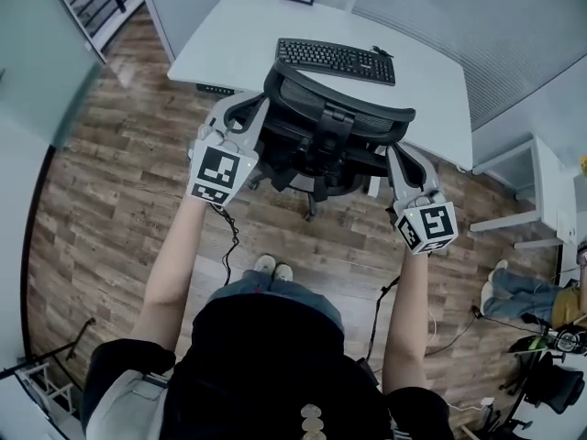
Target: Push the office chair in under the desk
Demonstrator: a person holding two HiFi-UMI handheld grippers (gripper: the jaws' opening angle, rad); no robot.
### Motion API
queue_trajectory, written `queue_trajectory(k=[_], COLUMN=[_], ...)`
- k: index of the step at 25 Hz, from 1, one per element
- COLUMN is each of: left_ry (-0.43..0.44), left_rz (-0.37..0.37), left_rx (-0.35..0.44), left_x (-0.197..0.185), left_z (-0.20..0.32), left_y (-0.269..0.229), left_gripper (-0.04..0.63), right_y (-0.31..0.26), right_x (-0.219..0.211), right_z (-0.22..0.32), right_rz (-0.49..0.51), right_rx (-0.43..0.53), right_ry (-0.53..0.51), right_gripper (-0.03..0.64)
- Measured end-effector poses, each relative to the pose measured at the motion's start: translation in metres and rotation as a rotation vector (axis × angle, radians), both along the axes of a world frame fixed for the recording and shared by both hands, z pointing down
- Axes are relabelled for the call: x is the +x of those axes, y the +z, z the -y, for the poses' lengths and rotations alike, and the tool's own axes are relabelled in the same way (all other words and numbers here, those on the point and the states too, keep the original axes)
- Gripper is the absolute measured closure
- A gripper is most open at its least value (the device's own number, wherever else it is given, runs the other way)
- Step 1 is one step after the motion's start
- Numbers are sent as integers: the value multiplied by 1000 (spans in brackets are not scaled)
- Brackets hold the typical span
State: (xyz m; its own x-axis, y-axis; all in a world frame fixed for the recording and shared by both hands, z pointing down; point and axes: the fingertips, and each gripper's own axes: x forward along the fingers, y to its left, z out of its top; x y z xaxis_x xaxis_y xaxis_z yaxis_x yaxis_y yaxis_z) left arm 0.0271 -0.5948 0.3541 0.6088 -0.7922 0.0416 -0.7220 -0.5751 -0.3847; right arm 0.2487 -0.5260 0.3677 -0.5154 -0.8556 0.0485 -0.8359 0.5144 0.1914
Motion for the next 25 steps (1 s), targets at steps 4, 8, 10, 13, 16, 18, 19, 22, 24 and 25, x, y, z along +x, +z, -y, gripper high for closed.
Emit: queue_trajectory(k=[4,8,10,13,16,18,19,22,24,25], left_ry=[-28,-56,-85,-109,-111,-114,-116,-122,-119,-117], left_rz=[-130,-187,-230,-288,-307,-299,-293,-296,-298,-296], left_rx=[-6,-48,-86,-122,-144,-154,-158,-174,-177,-178], left_x=[2,5,2,0,2,3,3,2,3,4], left_z=[-6,-8,-8,-8,-10,-11,-11,-10,-11,-11], left_y=[-7,1,8,16,20,22,23,24,25,25], left_gripper=[588,588,588,588,588,588,588,588,588,588], right_y=[-13,-17,-16,-8,0,3,4,5,5,5], right_x=[18,36,42,48,48,47,48,51,52,53], right_z=[-4,-11,-17,-22,-26,-29,-30,-30,-32,-32], right_rz=[192,293,319,344,305,307,313,312,314,313], right_rx=[41,80,93,102,103,104,106,109,111,112], right_ry=[109,203,244,292,316,322,327,344,352,356], right_gripper=[609,609,610,611,611,611,611,611,611,611])
